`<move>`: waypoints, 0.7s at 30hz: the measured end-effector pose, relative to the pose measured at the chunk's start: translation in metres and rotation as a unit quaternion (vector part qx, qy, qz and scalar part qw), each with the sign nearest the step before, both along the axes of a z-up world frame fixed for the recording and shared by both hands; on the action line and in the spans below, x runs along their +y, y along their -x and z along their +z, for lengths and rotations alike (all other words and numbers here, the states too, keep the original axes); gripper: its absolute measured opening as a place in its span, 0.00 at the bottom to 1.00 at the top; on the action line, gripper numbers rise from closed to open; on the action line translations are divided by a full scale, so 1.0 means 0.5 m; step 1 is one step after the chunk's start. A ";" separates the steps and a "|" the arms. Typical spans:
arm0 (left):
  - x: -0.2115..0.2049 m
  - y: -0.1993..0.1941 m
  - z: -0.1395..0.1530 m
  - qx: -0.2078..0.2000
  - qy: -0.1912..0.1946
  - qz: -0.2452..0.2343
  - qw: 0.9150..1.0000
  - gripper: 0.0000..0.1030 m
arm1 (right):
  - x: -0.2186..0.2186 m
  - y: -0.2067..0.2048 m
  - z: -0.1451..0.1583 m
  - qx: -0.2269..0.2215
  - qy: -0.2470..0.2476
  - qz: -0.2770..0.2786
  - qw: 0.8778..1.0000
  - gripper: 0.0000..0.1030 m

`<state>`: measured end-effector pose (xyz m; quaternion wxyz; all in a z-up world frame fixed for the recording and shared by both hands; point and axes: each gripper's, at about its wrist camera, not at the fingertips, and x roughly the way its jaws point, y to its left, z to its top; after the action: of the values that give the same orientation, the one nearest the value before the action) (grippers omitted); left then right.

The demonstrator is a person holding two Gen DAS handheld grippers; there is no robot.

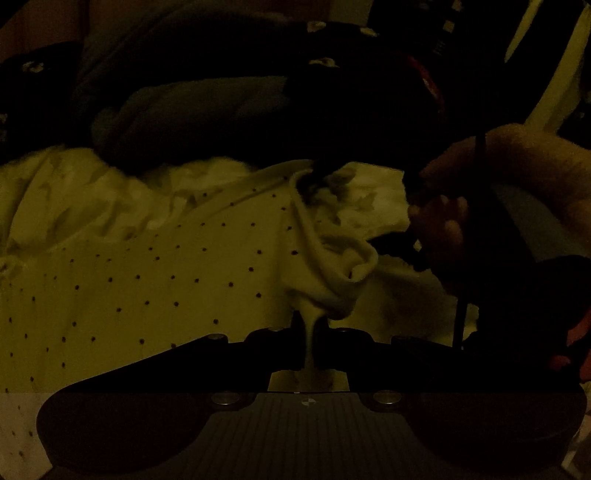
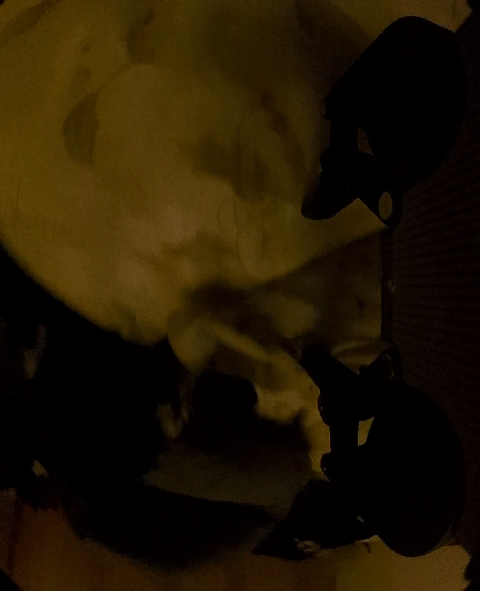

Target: Fold large clothes

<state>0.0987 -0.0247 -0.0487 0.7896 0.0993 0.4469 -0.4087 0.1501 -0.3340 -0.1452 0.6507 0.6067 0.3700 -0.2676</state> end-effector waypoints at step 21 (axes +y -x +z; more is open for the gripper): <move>0.008 0.001 0.019 0.001 0.007 0.017 1.000 0.34 | 0.023 -0.062 0.025 0.029 0.074 0.143 0.987 0.13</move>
<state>0.0981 -0.0205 -0.0392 0.7966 0.0856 0.4465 -0.3983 0.1808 -0.3225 -0.1326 0.7142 0.4898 0.4507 -0.2163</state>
